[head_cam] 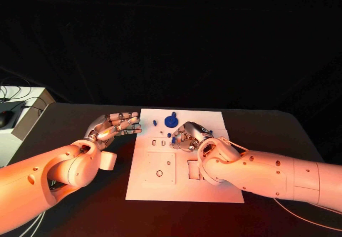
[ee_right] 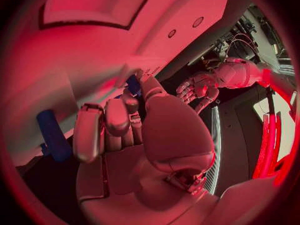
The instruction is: Assemble the parts on the task board
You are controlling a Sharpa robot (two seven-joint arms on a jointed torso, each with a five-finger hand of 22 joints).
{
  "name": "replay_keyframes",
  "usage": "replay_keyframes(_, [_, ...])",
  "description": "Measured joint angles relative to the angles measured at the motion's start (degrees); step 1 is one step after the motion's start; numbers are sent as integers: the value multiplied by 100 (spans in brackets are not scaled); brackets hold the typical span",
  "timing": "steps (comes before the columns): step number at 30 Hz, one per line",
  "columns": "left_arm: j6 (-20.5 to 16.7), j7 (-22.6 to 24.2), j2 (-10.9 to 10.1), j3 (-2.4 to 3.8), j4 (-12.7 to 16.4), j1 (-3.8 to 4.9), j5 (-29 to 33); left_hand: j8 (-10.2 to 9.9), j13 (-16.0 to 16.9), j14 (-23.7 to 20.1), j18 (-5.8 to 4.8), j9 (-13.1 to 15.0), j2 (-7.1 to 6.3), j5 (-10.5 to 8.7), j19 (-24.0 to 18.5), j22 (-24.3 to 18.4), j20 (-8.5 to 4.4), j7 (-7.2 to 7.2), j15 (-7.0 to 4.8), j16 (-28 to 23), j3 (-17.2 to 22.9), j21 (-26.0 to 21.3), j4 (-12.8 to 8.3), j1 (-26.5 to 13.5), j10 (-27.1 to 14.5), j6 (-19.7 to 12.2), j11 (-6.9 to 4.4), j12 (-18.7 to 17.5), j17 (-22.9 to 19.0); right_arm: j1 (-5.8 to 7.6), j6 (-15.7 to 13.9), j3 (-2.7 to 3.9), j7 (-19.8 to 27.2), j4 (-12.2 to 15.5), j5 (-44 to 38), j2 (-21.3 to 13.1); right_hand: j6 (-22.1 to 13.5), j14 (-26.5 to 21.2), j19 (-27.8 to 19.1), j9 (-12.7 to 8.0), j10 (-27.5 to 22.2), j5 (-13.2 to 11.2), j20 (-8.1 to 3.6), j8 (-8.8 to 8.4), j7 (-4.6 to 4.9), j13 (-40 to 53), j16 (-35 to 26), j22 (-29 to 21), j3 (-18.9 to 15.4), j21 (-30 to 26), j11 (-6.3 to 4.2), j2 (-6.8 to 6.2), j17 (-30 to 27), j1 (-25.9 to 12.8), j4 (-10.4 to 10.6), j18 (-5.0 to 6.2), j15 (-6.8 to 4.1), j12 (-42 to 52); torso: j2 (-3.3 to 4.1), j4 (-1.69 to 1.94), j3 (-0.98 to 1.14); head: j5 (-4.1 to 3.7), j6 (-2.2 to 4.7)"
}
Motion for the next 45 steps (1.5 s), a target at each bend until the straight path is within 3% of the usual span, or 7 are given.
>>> replay_keyframes(7, [1, -2, 1, 0, -1, 0, 0, 0, 0, 0, 0, 0, 0, 0, 0, 0, 0, 0, 0, 0, 0, 0, 0, 0, 0, 0, 0, 0, 0, -4, -62, -1, 75, 13, -1, -17, -282, 1, 0, -4, -100, -32, 42, -28, 70, -138, 0, -1, -15, 0, 46, -97, 24, 16, 47, 1, 41, -97, 0, -1, -1, -4, 5])
replay_keyframes(14, [2, -4, 1, 0, -6, 0, 0, 0, 0, 0, 0, 0, 0, 0, 0, 0, 0, 0, 0, 0, 0, 0, 0, 0, 0, 0, 0, 0, 0, -16, -162, -2, 184, 73, 12, -65, -513, 0, -1, -4, -192, -99, 123, -28, 74, -302, 23, 1, 90, 0, 119, -347, 46, 115, 392, 0, 81, -78, 0, 0, -1, -5, 8])
replay_keyframes(25, [7, -7, 2, 0, -29, 0, 0, 0, 0, 0, 0, 0, 0, 0, 0, 0, 0, 0, 0, 0, 0, 0, 0, 0, 0, 0, 0, 0, 0, -53, -443, 5, 398, 325, 129, -290, -599, -20, 0, -4, -225, -113, 123, -28, 101, -368, 44, 3, 57, 0, 144, -489, 53, 100, 808, -1, 101, 5, -1, -4, -1, 12, 24])
replay_keyframes(31, [6, -121, 6, 1, -75, -1, -154, 0, 12, 123, 0, 1, -55, 0, 31, 14, -31, -33, -71, 61, -109, 45, -10, -55, 181, 38, -52, 5, 8, -24, -827, 26, 971, 517, 613, -529, -672, -20, -1, -4, -365, -74, 123, -28, 154, -465, 64, 3, 123, -46, 149, -467, 24, 71, 856, -1, 101, -36, -7, -16, 8, -15, 51])
replay_keyframes(34, [9, -264, 32, 32, -117, -1, -361, 24, 28, 407, 0, 30, -160, 0, 247, 58, -96, -81, -179, 270, -259, 163, 35, -164, 576, 404, -173, 101, 80, 37, -1022, 52, 1448, 640, 1077, -673, -686, -20, -1, -4, -365, -9, 123, -48, 167, -492, 43, 2, 91, -80, 149, -209, 11, -28, 636, 0, 102, -36, -14, -27, 15, -16, 67])
replay_keyframes(40, [98, -643, 144, 151, -304, 16, -883, 134, 125, 1579, 0, 63, -22, 0, 1322, 471, -620, -307, -714, 1499, -495, 998, 194, -459, 1683, 1090, -589, 496, 736, 266, -1200, 85, 2217, 860, 2033, -1034, -463, -20, 0, 3, -392, 113, 122, -41, 134, -502, 43, 2, -47, -80, 121, 111, 34, -170, 390, -1, 101, -11, -30, -65, 47, 14, 94])
replay_keyframes(45, [383, -1244, 346, 226, -581, 179, -1399, 299, 537, 1596, -55, 121, 114, 0, 1779, 1202, -1137, -421, -1000, 3220, -413, 2181, 423, -762, 2136, 1385, -819, 1083, 1896, 489, -1191, 104, 2691, 896, 2826, -1366, -379, -20, -1, 3, -362, 177, 122, -42, 110, -478, 56, 2, -165, -80, 87, 299, 61, -289, 225, 0, 102, 10, -62, -99, 82, 58, 112])
